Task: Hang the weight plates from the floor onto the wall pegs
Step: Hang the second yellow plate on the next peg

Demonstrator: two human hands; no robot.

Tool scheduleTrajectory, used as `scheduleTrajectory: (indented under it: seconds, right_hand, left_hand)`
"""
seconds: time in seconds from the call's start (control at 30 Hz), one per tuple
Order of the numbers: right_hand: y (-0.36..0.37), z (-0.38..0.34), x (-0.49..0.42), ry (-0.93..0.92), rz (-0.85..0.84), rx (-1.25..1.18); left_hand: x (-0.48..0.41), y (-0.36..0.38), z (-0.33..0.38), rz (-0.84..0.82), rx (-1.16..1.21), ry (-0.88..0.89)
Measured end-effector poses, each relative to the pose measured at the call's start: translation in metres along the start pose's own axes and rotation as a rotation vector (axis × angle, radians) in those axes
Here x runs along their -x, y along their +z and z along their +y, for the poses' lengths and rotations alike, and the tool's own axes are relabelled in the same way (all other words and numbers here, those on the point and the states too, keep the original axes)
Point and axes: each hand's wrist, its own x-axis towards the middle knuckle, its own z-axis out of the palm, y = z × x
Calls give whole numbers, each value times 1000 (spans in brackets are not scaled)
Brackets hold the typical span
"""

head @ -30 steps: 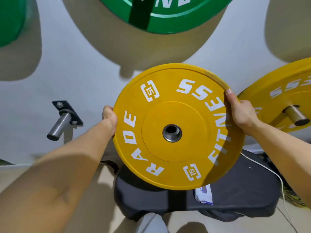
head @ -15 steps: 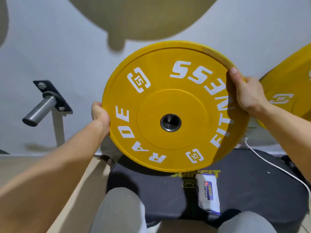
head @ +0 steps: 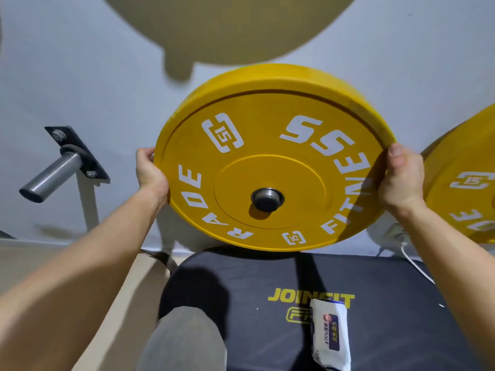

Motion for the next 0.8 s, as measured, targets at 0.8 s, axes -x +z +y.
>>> scheduleTrajectory:
  seconds: [0.8]
  right_hand:
    - [35,19,-31,145,101,60]
  left_hand:
    - [-42,46,-8,206,-277,182]
